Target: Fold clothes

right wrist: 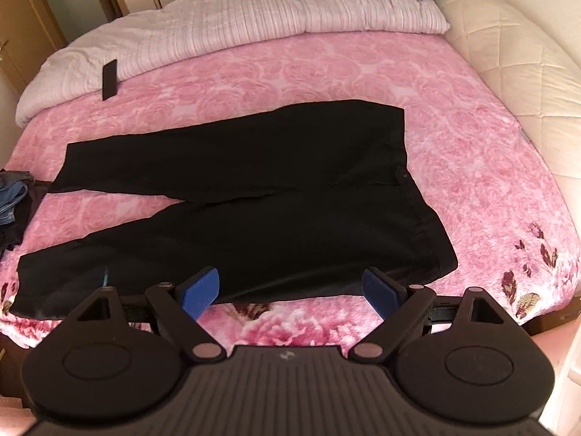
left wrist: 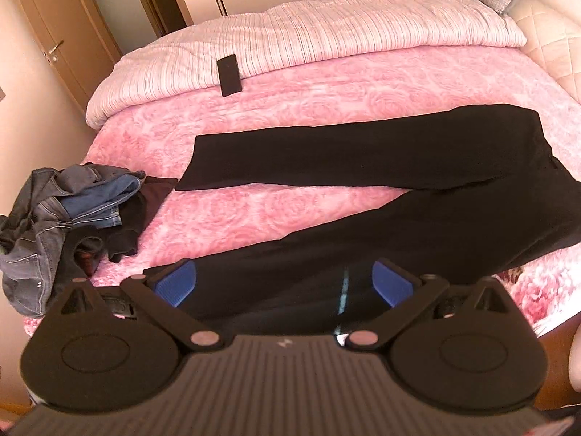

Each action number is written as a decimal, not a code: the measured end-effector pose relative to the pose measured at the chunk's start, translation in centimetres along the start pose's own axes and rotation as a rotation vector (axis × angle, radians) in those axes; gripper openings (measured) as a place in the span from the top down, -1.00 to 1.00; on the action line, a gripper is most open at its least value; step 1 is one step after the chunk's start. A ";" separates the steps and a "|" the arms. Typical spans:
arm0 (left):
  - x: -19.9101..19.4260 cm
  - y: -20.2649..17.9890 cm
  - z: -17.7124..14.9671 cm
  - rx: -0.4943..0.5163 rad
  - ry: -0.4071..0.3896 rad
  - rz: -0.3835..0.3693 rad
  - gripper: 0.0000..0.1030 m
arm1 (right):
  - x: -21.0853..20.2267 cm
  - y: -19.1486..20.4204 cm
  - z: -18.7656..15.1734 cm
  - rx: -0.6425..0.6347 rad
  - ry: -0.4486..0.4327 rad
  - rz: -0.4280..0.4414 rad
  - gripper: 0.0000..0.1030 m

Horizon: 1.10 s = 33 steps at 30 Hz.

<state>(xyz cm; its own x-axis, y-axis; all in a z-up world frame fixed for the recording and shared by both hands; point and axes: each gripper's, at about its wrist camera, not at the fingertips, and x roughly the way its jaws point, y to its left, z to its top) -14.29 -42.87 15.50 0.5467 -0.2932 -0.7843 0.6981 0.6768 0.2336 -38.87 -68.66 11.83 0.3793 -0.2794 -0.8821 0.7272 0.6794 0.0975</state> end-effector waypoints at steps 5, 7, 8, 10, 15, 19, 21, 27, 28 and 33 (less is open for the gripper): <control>-0.6 -0.6 0.0 0.001 0.005 -0.012 -0.99 | -0.4 -0.2 -0.2 0.017 0.009 -0.025 -0.72; -0.7 -0.7 0.1 0.009 0.005 -0.011 -0.99 | -0.5 -0.3 -0.2 0.023 0.012 -0.035 -0.72; -0.8 -0.7 0.2 0.012 0.004 -0.011 -0.99 | -0.6 -0.4 -0.2 0.026 0.014 -0.040 -0.72; -1.1 -0.6 0.2 0.016 -0.001 -0.009 -0.99 | -0.6 -0.2 -0.3 0.028 0.017 -0.042 -0.72; -1.9 0.0 -0.5 -0.001 0.007 0.014 -0.99 | 0.0 0.7 -1.1 0.003 0.042 -0.014 -0.72; -2.4 0.4 -1.5 -0.011 0.024 0.028 -0.99 | 0.5 1.8 -1.8 -0.011 0.060 0.009 -0.72; -2.4 0.4 -1.9 -0.009 0.033 0.034 -0.99 | 0.6 2.2 -1.8 -0.015 0.061 0.016 -0.72; -2.2 1.0 -3.0 -0.008 0.043 0.057 -0.99 | 1.2 3.4 -2.0 -0.047 0.073 0.027 -0.72; -2.2 1.2 -3.2 -0.007 0.045 0.061 -0.99 | 1.4 3.6 -2.1 -0.054 0.078 0.028 -0.72; -1.3 2.5 -4.3 -0.009 0.067 0.068 -0.99 | 2.2 4.9 -2.2 -0.080 0.095 0.020 -0.72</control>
